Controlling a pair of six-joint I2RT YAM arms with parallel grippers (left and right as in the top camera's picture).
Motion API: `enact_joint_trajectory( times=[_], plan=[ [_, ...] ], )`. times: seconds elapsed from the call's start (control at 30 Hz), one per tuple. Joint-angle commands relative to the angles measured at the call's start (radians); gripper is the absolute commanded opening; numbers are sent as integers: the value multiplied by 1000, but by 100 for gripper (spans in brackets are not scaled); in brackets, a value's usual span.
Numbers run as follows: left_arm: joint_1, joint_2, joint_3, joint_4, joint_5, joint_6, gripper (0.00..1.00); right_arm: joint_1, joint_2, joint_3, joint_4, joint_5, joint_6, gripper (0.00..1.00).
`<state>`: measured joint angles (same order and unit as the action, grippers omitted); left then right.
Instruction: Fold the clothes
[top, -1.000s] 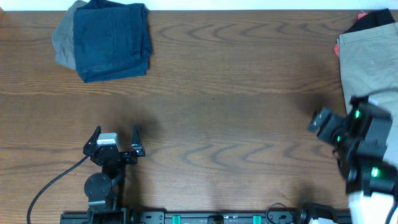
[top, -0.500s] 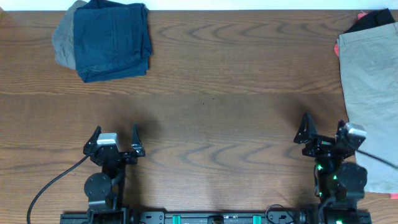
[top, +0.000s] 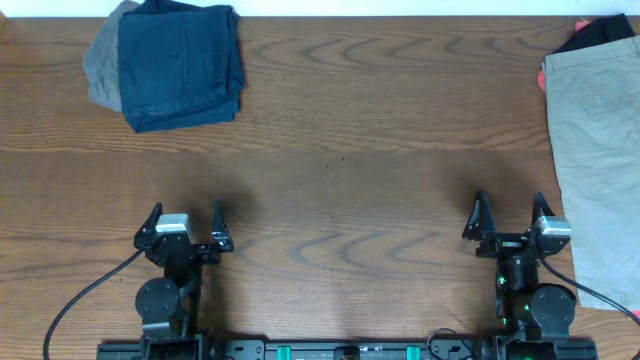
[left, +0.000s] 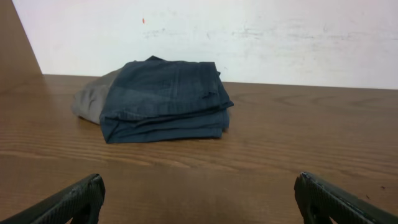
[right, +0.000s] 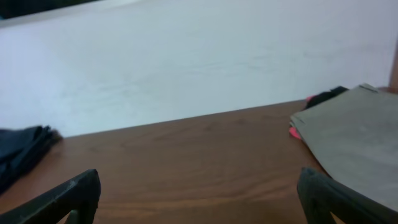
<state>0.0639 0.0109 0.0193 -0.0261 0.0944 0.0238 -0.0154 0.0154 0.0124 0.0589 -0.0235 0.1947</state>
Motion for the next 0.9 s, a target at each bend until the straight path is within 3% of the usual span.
enact_joint_trajectory(
  times=[0.0, 0.23, 0.43, 0.87],
  plan=[
    [5, -5, -15, -36, 10, 6, 98, 2, -11, -7, 8, -40, -63, 99],
    [5, -5, -15, -36, 10, 6, 98, 2, -11, -7, -13, -38, -62, 99],
    [5, -5, -15, -36, 10, 6, 98, 2, -11, -7, -135, -37, -62, 99],
    [5, -5, -15, -36, 10, 6, 98, 2, -11, -7, -129, -37, -62, 99]
  ],
)
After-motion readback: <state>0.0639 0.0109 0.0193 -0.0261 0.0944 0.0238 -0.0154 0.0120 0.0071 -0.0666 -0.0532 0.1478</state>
